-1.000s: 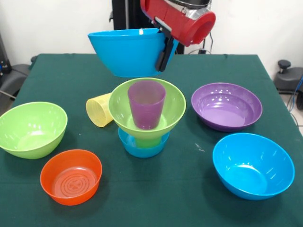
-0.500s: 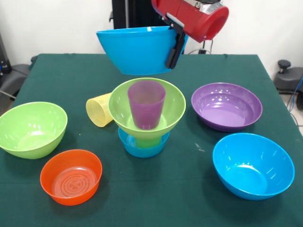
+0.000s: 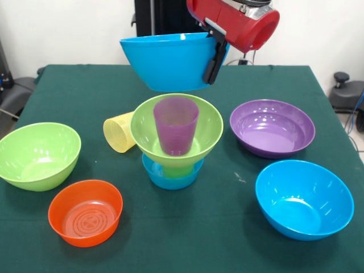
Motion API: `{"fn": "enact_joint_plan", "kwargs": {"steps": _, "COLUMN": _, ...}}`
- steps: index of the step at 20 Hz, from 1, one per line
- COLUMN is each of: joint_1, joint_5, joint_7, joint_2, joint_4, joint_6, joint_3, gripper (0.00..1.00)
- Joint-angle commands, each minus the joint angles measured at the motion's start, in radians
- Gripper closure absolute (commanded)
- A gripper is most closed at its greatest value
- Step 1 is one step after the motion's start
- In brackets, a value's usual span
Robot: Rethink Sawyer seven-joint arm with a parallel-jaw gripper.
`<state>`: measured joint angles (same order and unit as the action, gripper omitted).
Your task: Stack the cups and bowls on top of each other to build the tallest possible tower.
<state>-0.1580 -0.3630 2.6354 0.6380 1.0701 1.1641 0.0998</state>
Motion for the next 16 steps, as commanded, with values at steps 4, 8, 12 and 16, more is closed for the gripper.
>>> {"fn": "enact_joint_plan", "kwargs": {"steps": 4, "joint_1": 0.014, "joint_5": -0.012, "joint_7": -0.134, "joint_2": -0.052, "joint_4": 0.02, "joint_6": 0.027, "joint_3": 0.06, "gripper": 1.0}}
{"fn": "enact_joint_plan", "kwargs": {"steps": 8, "joint_1": 0.015, "joint_5": -0.013, "joint_7": -0.132, "joint_2": -0.062, "joint_4": 0.005, "joint_6": 0.032, "joint_3": 0.061, "gripper": 1.0}}
{"fn": "enact_joint_plan", "kwargs": {"steps": 12, "joint_1": 0.013, "joint_5": -0.016, "joint_7": -0.131, "joint_2": -0.07, "joint_4": -0.003, "joint_6": 0.026, "joint_3": 0.062, "gripper": 1.0}}
{"fn": "enact_joint_plan", "kwargs": {"steps": 16, "joint_1": 0.014, "joint_5": -0.017, "joint_7": -0.132, "joint_2": -0.076, "joint_4": -0.009, "joint_6": 0.024, "joint_3": 0.064, "gripper": 1.0}}
